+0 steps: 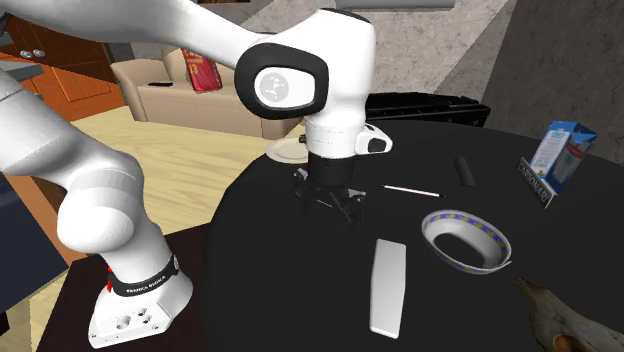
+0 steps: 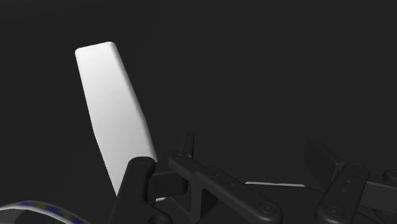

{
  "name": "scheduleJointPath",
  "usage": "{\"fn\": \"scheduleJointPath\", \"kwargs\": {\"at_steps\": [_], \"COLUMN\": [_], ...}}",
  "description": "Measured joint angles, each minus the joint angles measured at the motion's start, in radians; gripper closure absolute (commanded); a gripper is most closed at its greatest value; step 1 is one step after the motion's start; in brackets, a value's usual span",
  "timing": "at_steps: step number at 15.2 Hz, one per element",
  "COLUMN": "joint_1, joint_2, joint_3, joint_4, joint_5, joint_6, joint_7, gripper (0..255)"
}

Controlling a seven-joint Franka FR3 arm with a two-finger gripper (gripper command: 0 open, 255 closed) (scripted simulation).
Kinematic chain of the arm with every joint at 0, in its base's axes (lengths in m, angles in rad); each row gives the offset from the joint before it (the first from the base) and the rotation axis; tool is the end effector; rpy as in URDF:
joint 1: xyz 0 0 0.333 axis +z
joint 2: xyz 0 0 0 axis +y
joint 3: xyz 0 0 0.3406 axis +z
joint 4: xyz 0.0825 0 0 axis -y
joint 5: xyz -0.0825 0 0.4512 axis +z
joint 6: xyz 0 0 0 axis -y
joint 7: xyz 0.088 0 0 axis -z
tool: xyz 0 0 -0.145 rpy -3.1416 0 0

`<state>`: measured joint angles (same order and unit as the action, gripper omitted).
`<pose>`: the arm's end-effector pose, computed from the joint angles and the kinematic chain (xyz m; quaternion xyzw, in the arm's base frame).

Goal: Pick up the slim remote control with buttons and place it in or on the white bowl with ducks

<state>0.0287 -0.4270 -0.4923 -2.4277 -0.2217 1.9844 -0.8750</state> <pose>0.4129 -0.2243 0.3931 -0.9620 -0.2716 0.0217 0.0144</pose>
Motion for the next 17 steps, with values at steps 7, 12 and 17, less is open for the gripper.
{"fn": "scheduleJointPath", "kwargs": {"at_steps": [7,12,17], "joint_1": [0.059,0.059,0.047], "joint_2": [0.292,0.497,0.554], "joint_3": [-0.152,-0.187,-0.182], "joint_4": [0.145,0.264,0.252], "joint_5": [0.125,0.286,0.337], "joint_6": [0.163,0.224,0.281], "joint_7": [-0.327,-0.55,-0.598], "gripper": [0,0,0]}}
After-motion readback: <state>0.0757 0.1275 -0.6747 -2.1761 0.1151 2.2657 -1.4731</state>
